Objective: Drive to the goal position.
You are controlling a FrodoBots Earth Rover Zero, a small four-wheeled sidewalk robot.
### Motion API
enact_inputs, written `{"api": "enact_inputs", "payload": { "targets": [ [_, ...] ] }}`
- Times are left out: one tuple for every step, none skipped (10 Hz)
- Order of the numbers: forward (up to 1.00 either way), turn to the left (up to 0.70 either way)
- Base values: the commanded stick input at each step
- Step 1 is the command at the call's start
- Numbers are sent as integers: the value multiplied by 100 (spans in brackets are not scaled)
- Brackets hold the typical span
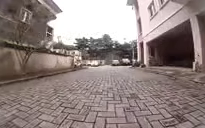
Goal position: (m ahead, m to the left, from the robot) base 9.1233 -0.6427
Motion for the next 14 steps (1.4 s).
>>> {"api": "enact_inputs", "payload": {
  "targets": [
    [70, 0],
    [70, 0],
    [70, 0],
    [70, 0],
    [70, 0],
    [70, 0],
    [70, 0],
    [70, 0],
    [70, 0],
    [70, -7],
    [70, -30],
    [70, -17],
    [70, 0],
    [70, 0]
  ]
}}
